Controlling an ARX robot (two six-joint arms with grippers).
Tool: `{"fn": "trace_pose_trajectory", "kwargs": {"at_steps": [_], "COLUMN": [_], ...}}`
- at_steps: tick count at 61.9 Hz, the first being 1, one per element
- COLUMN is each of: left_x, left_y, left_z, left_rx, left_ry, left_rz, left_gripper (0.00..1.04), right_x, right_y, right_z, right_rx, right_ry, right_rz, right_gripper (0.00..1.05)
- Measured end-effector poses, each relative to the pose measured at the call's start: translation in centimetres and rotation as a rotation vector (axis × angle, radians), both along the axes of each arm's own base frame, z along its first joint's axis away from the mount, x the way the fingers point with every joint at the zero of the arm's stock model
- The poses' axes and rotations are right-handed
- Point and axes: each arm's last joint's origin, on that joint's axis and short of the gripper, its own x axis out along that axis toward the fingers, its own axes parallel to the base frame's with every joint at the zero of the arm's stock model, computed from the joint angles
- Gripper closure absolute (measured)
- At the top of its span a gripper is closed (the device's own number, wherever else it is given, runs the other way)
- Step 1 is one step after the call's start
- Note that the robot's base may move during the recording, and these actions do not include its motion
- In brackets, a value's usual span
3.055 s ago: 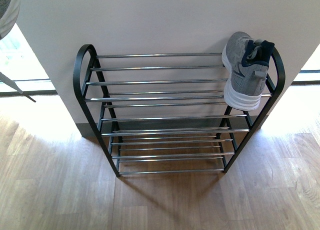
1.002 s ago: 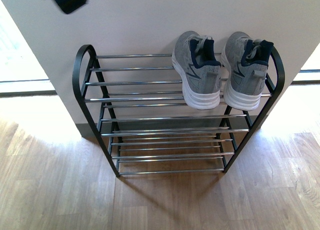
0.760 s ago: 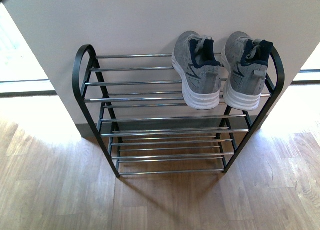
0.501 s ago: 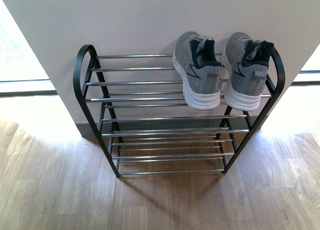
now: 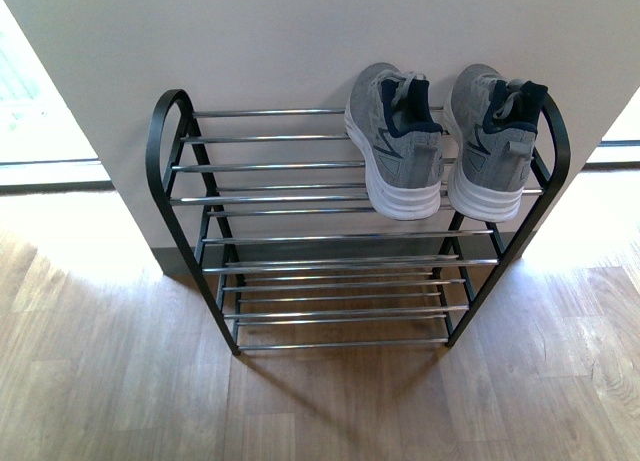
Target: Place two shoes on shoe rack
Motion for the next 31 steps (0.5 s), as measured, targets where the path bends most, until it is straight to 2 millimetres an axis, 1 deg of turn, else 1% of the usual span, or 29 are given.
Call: {"fn": "trace_pose_trajectory", "kwargs": {"at_steps": [16,18,22,25,31], "left_x": [-1.3,-1.5,-1.8,-2.1,-2.5], "left_y": [1.1,1.2,1.6,2.2,2.4], "left_z": [-1.0,-1.2,-1.4,-1.7,-1.8], "left_rx": [0.005,0.006,0.007,0.008,0.007], "left_ry": [0.001,0.001,0.004,0.004,-0.001], "left_rz": [0.001,0.003,-0.024,-0.003,0.005], "left_gripper": [1.04,1.04,1.04,1.04,1.04], "right_x": [0.0,0.0,0.0,0.0,0.0], "right_y": [0.0,0.0,0.0,0.0,0.0], "right_z": [0.0,0.0,0.0,0.0,0.0], "right_rx": [0.000,0.000,0.000,0.000,0.000], "right_ry": [0.000,0.000,0.000,0.000,0.000], "right_rz": [0.000,0.000,0.000,0.000,0.000], "right_gripper": [0.11,0.08,0.09,0.09,0.09]}}
